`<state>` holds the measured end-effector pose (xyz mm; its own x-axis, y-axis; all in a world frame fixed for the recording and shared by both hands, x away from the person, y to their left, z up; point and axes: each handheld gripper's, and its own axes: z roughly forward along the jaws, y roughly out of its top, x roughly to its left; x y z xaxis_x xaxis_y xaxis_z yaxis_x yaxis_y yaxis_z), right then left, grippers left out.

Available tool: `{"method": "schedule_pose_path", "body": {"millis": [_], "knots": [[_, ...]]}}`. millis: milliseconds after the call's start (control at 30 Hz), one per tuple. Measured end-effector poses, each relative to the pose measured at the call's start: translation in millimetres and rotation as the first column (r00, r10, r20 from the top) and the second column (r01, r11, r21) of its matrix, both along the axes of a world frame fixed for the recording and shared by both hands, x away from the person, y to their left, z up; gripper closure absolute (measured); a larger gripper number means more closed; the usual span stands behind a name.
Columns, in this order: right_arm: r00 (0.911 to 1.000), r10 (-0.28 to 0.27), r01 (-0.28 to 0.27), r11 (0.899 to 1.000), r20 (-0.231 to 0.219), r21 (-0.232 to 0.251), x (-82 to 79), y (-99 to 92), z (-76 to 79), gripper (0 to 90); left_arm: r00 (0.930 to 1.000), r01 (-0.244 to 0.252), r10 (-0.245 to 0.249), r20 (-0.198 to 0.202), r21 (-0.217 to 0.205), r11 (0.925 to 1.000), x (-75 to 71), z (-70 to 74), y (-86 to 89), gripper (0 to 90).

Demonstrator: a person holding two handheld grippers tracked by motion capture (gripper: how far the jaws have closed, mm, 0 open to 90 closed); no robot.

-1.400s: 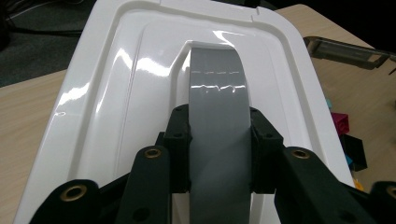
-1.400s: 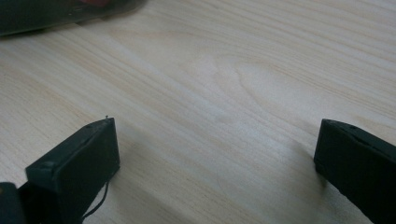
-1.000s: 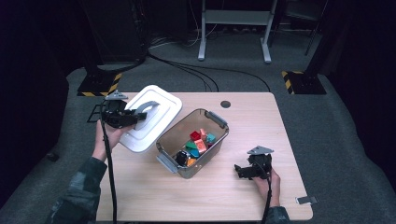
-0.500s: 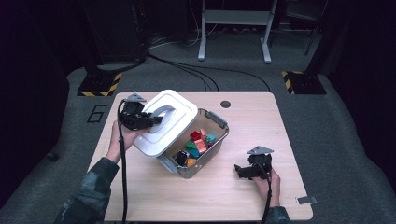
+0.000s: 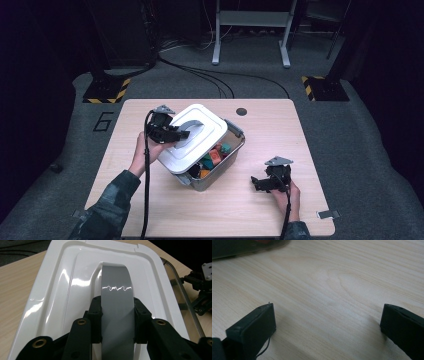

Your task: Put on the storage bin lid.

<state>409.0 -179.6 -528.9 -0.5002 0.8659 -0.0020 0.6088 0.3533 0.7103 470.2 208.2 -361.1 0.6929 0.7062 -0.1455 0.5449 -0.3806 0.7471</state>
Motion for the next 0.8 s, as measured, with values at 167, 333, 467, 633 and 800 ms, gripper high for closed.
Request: {"method": "schedule_pose_path", "body": {"millis": [167, 333, 467, 633, 800], "knots": [[1.0000, -0.002, 0.002, 1.000, 0.001, 0.001, 0.1, 0.1, 0.0, 0.0, 0.9998, 0.020, -0.020, -0.008, -0.002, 0.9998, -0.3, -1.8, -8.5, 66.5], [1.0000, 0.001, -0.001, 1.000, 0.002, -0.001, 0.1, -0.1, -0.1, 0.0, 0.9985, 0.045, -0.045, -0.030, -0.001, 0.9990, -0.4, -8.6, -21.4, 66.5], [1.0000, -0.001, 0.001, 1.000, -0.001, 0.001, -0.1, 0.1, 0.0, 0.0, 0.9973, 0.061, -0.061, -0.042, -0.008, 0.9981, -0.2, -12.1, -28.1, 66.5], [1.0000, 0.001, -0.001, 1.000, 0.002, -0.001, 0.1, -0.1, 0.0, 0.0, 0.9960, 0.067, -0.068, -0.059, -0.018, 0.9976, -1.0, -15.5, -36.8, 66.5], [1.0000, 0.001, -0.001, 1.000, 0.001, -0.001, 0.1, -0.1, 0.0, 0.0, 0.9941, 0.074, -0.076, -0.077, -0.034, 0.9967, -0.4, -18.7, -43.8, 66.5]]}}
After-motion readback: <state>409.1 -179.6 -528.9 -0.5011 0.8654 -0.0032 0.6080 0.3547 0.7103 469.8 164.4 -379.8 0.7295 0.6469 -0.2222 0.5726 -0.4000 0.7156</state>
